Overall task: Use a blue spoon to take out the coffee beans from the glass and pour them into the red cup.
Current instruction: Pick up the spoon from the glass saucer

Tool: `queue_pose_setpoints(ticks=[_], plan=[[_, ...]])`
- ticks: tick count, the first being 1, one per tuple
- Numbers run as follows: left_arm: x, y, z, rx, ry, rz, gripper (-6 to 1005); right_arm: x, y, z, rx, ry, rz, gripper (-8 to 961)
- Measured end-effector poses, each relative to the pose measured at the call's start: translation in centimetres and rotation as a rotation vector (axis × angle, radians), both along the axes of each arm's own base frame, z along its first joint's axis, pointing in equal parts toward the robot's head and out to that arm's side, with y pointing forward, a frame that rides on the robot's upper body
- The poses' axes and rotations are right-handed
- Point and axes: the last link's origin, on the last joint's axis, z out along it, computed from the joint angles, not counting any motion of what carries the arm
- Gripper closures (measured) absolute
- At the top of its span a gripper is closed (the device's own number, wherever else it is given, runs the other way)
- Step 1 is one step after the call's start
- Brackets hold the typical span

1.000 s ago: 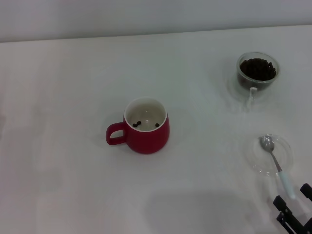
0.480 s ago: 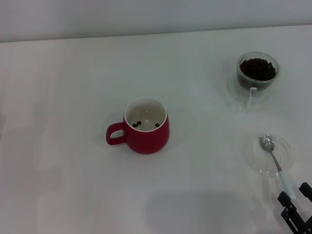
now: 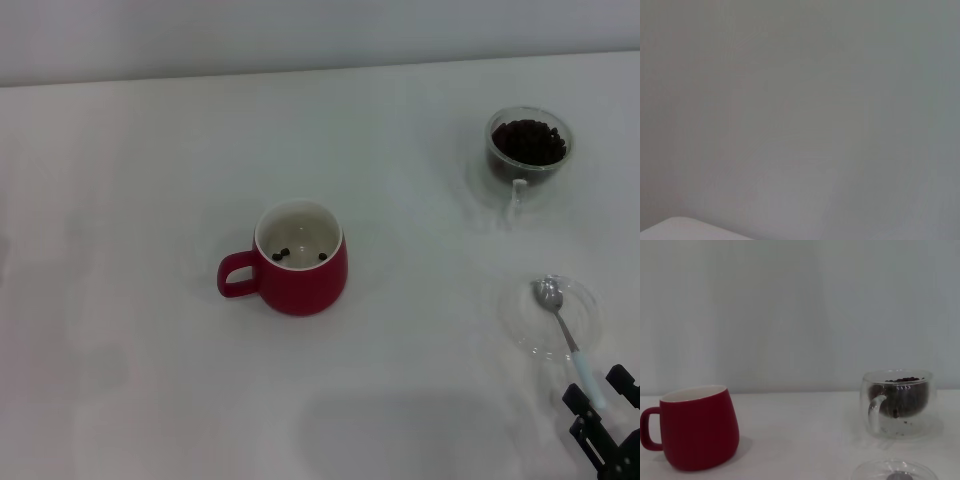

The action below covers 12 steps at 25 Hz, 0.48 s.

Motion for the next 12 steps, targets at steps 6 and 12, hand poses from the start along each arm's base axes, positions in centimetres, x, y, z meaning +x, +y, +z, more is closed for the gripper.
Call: queue_pose_setpoints(ticks=[6,12], plan=[[-0.15,-0.12,0.05,0.000,0.003,0.004,120,0.14,0.09,-0.15,-0.011,-0.004,-0.007,381],[-0.21,-0.18,0.07,0.000,0.004,0.006,119,0.19,0.21,-0.15,-0.009,-0.005,-0.010,520]])
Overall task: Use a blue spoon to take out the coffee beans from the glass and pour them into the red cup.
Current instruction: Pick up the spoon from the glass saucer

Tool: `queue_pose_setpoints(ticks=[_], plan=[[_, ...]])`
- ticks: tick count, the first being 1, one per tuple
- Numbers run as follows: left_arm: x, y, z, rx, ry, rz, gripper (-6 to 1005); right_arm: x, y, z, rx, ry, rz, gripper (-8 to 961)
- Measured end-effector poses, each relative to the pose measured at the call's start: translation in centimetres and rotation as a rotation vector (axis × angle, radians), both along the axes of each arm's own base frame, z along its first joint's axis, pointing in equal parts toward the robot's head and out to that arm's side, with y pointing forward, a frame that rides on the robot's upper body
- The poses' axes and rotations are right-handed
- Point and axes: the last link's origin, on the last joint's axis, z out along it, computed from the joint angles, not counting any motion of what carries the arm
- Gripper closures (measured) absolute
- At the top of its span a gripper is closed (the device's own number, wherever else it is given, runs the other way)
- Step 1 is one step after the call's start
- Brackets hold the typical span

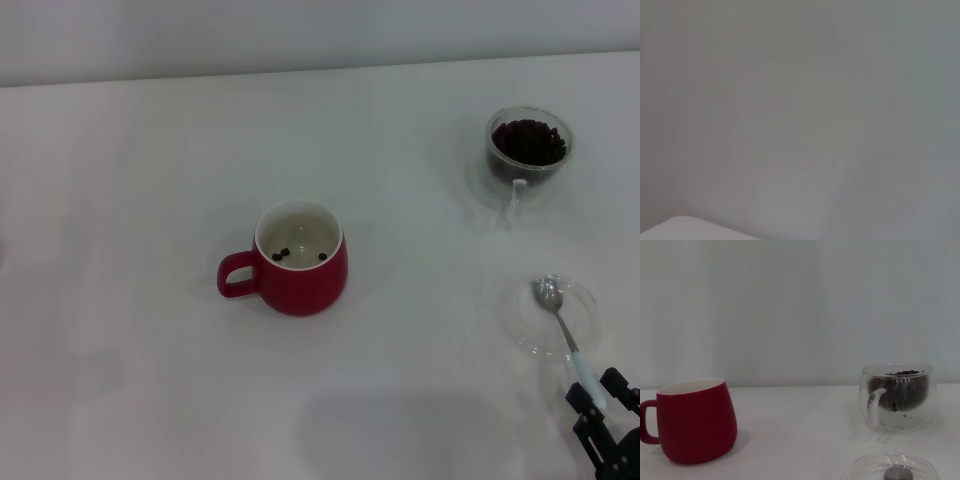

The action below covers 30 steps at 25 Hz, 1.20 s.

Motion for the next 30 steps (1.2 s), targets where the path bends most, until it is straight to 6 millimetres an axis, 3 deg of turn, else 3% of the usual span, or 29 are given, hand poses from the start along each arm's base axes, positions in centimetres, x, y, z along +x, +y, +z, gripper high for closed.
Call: queue_pose_setpoints(ticks=[18,24,30], plan=[[-0.10,-0.13,0.00,0.000,0.000,0.003,119,0.20,0.42,-0.08,0.002,-0.004,-0.015,542],[-0.13,-0.14,0.03,0.000,0.001,0.004,119,0.15,0.39,-0.09,0.003,-0.001,-0.015,736],[-0.13,-0.14,0.03,0.000,0.002,0.004,119,-0.07,0.43,-0.02,0.012,0.007,-0.006,768]])
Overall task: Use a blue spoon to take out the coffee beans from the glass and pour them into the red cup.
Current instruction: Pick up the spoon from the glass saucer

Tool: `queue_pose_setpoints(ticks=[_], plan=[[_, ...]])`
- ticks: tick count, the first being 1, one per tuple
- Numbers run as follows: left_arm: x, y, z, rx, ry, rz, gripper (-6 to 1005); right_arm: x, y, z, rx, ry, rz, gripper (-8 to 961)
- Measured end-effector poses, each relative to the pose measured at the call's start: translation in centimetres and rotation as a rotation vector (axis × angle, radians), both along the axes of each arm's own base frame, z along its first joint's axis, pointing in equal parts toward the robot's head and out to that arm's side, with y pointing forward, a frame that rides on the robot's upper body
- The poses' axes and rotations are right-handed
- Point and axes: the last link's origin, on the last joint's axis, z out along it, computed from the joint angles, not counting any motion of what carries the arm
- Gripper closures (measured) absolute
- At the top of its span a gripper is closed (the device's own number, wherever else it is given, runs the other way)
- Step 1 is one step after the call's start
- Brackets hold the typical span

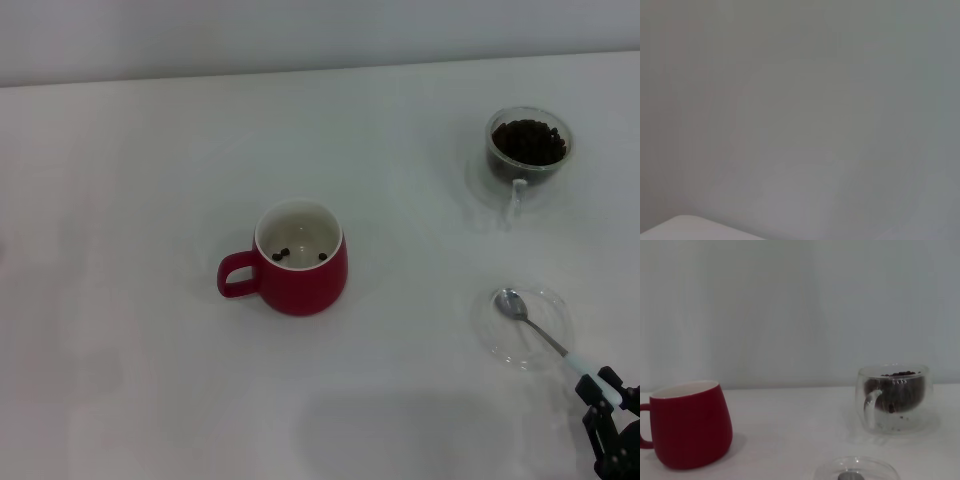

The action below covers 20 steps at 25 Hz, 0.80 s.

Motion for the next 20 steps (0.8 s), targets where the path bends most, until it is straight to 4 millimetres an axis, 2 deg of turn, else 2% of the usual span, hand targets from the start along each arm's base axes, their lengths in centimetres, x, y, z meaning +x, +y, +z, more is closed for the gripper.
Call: queue_pose_setpoints(ticks=[20], plan=[[0.0,-0.1,0.0,0.000,0.000,0.001,119,-0.6,-1.1,1.3,0.071,0.020,0.037,768]])
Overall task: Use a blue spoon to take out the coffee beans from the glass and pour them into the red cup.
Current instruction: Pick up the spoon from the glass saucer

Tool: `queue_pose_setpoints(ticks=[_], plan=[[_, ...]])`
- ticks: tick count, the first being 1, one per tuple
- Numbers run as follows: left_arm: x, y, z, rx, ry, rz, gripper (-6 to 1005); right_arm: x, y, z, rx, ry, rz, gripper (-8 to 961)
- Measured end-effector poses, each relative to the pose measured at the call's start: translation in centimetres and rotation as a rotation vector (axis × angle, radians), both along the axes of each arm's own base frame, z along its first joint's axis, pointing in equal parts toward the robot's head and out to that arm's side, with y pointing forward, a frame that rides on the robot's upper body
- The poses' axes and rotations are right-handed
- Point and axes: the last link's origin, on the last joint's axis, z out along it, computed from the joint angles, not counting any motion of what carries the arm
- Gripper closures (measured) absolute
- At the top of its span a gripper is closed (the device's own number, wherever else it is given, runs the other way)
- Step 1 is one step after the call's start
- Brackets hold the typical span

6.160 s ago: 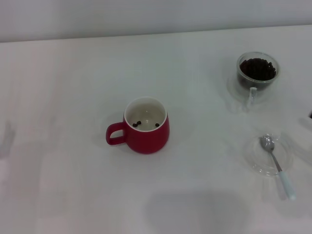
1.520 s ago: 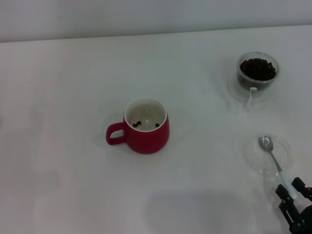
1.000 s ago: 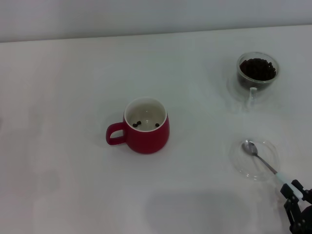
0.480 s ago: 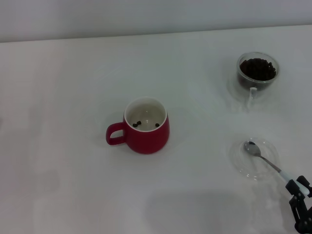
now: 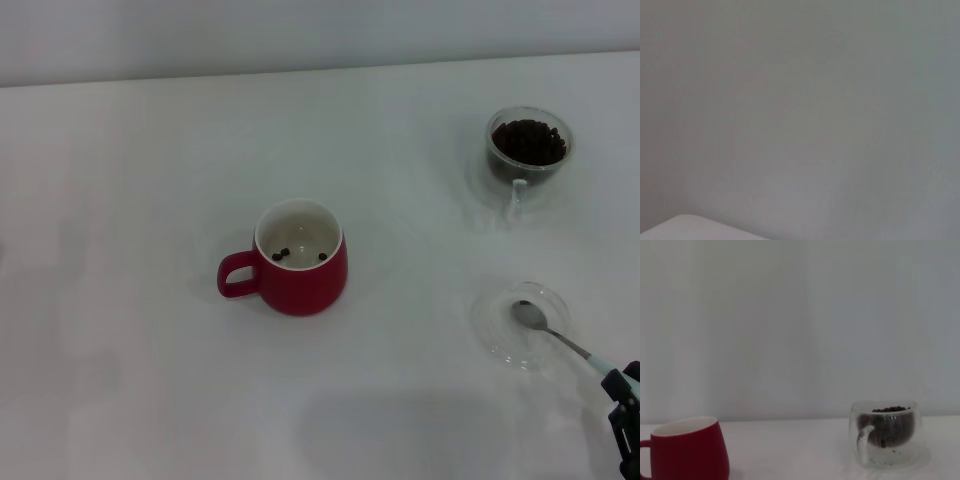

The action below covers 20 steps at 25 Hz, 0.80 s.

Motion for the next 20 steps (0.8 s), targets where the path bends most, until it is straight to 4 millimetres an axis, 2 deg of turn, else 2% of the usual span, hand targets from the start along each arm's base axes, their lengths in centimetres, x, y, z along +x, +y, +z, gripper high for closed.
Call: queue_pose_setpoints(ticks=[20], plan=[[0.0,0.0,0.0,0.003,-0.001,0.002,119,-2.0,-1.3,2.0,0.111,0.051,0.129,769]])
